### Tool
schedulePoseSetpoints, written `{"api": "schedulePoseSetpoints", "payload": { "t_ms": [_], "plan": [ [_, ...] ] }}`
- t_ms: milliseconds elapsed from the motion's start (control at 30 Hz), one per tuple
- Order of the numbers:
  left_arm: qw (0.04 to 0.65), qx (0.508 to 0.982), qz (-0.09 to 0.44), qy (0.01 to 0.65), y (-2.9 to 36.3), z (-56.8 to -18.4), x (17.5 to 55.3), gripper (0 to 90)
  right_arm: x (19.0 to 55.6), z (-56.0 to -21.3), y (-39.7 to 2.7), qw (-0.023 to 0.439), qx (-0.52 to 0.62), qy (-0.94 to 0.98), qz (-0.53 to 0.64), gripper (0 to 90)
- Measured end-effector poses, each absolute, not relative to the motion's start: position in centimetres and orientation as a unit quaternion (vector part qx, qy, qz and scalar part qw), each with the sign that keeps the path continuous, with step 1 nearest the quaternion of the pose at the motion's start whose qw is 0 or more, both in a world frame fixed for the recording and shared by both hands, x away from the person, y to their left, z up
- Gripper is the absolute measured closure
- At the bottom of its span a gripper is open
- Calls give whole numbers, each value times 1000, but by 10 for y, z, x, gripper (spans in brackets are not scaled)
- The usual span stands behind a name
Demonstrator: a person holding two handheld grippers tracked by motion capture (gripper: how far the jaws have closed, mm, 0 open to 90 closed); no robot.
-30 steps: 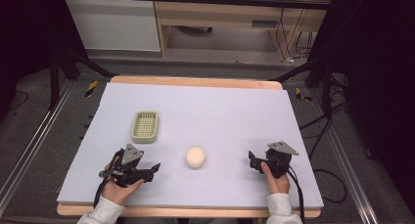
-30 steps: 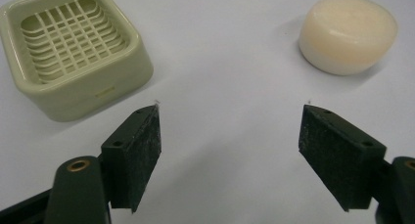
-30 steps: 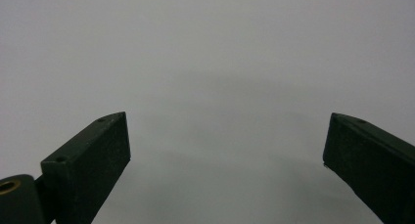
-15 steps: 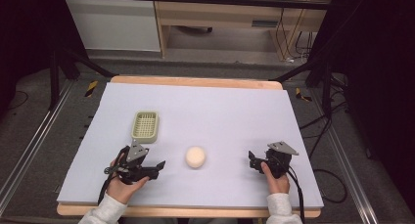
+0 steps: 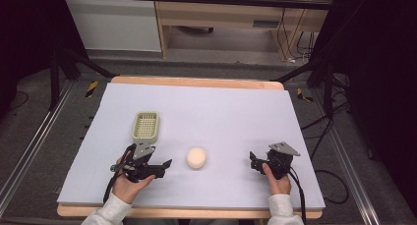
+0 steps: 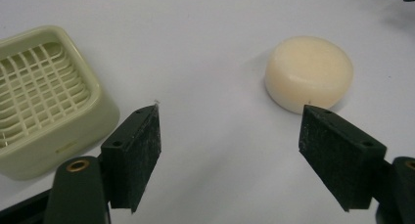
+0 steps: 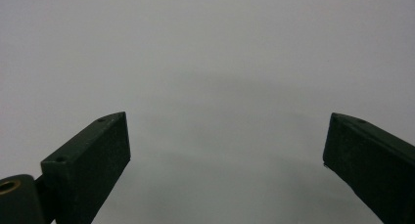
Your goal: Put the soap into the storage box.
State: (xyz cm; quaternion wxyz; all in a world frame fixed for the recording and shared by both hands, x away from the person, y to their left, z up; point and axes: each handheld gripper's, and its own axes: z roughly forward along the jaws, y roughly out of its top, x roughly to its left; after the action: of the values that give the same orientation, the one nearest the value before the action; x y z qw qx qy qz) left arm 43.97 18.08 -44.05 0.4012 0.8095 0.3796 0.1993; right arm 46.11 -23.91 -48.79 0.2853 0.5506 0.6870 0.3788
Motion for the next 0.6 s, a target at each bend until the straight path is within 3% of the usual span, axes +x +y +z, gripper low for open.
{"api": "schedulePoseSetpoints", "payload": {
  "t_ms": [600],
  "plan": [
    [402, 820, 190, 361, 153, -435, 449, 225, 461, -488, -239, 286, 548, 688, 380, 40]
  ]
}}
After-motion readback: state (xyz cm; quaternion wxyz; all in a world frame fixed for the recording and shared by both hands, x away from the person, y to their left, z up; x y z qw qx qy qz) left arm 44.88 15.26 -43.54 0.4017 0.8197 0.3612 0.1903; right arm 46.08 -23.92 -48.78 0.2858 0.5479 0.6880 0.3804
